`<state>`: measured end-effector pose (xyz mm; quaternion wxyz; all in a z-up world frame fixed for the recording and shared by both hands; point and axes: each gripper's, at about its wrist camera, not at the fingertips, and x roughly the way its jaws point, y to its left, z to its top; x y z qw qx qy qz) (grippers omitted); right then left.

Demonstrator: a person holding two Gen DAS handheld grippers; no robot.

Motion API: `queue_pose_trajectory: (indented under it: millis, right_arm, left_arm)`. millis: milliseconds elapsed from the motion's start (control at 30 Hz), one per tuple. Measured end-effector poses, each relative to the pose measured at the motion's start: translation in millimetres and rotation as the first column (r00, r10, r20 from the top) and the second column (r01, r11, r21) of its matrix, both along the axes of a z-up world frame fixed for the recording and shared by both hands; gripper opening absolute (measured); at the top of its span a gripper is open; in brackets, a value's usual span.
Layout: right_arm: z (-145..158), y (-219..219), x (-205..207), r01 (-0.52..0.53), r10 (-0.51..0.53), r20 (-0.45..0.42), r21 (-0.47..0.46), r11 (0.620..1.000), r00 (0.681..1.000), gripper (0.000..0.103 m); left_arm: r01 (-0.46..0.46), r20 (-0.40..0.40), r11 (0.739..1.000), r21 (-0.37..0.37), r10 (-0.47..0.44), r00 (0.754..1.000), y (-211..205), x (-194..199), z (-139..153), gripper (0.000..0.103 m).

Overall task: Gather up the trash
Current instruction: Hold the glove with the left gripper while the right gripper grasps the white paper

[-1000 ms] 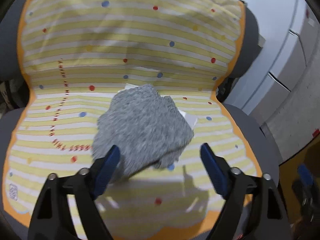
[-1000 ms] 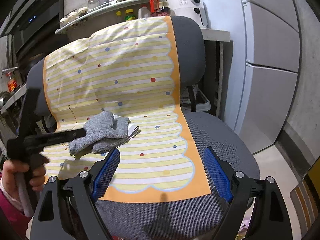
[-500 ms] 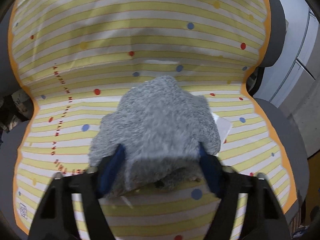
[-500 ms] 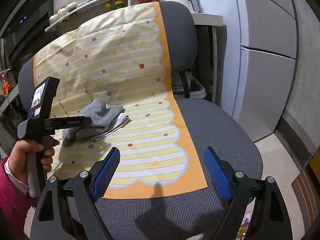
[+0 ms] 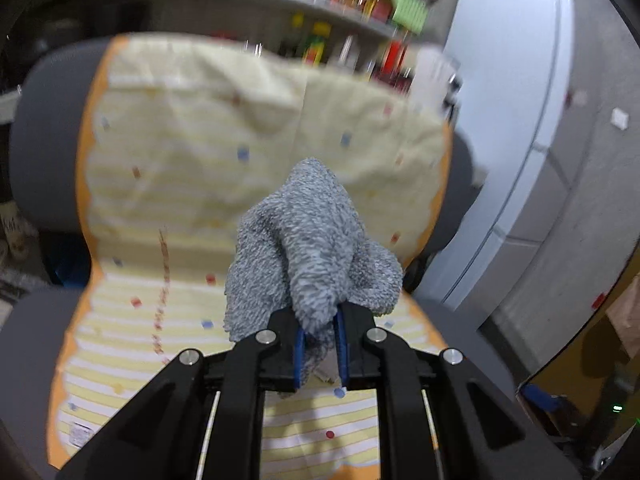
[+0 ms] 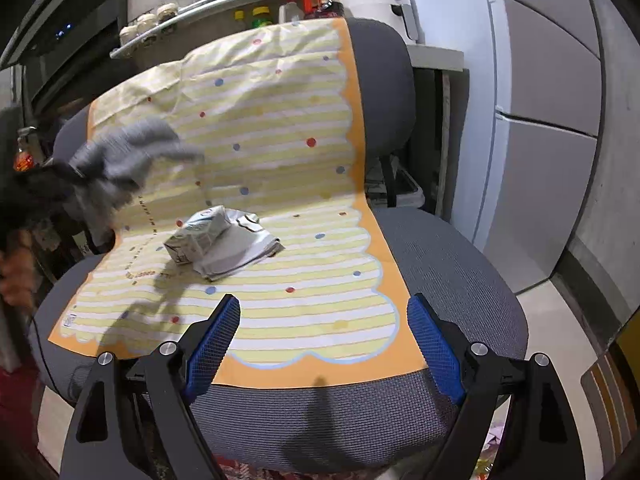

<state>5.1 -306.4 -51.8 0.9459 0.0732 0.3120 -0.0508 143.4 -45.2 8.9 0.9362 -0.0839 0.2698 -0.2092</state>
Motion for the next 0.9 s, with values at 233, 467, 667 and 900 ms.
queue_pose_trajectory:
  millis: [233, 467, 667, 900]
  right_arm:
    - [5, 28, 15, -0.059, 0.059, 0.004, -0.006, 0.998, 0.998, 0.085]
    - [-20, 53, 76, -0.132, 0.133, -0.068, 0.02, 0.991, 0.989, 0.045]
    - [-49, 43, 147, -0.096, 0.106, -0.133, 0.081, 0.992, 0.985, 0.046]
    - [-90, 16, 216, -0.009, 0.069, -0.252, 0.231, 0.973, 0.965, 0.051]
  left_arm:
    - [-0.1, -0.018, 0.991, 0.093, 0.102, 0.995, 26, -21, -17, 0.01]
    - [-0.164, -0.143, 0.982, 0.094, 0.176, 0.974, 61, -9, -71, 0.01]
    - [-0.188, -0.151, 0.975, 0.12, 0.205, 0.967, 67, 6, -84, 0.01]
    - [-0.18, -0.189, 0.974, 0.136, 0.204, 0.961, 64, 21, -101, 0.01]
